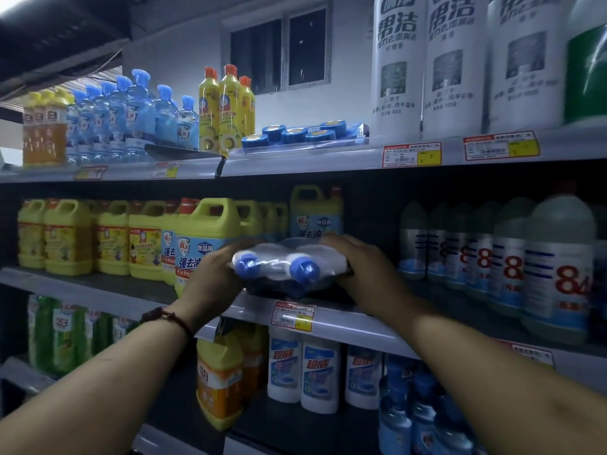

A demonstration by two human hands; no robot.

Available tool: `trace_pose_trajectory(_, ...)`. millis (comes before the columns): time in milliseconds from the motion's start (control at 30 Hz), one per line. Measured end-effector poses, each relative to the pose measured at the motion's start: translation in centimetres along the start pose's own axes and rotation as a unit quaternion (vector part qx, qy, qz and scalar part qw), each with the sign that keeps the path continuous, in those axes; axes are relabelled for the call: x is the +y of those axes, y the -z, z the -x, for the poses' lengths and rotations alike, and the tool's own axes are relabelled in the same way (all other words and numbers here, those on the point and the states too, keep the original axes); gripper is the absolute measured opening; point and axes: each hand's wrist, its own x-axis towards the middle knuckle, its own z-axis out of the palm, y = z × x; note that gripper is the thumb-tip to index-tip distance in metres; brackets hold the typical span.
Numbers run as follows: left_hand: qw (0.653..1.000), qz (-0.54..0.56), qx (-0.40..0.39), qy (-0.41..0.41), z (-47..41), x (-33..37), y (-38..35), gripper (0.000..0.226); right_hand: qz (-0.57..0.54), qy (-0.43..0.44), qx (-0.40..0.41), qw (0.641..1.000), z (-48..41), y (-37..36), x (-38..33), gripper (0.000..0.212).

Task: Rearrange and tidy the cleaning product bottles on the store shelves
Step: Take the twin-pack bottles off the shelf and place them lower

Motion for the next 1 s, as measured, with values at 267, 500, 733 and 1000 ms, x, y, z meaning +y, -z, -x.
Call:
trace_pose_trajectory(267,0.997,0.078,-0.011,0.012,0.3,4.8,8.3,0.035,-0.093,-0.073,0.054,0.991,-0.2,5.5,-7.6,0.041)
trace_pose_trajectory(500,0.963,0.247,-0.055,0.096,3.4,8.4,13.3,0.042,-0.292,-0.165,-0.012,0.942,1.6,7.2,-14.1,0.041)
trace_pose_trajectory(733,0.901,0.346,-0.085,0.247,13.3,6.5,11.2,0.031,-0.351,-0.250,-0.113,0.895,8.1,1.0,-15.4,0.036)
trace_pose_trajectory(1000,0.854,0.340,-0.093,0.382,23.4,1.5,1.1,0.023,-0.387,-0.341,-0.139,0.845,17.6,-9.6,-10.9,0.020)
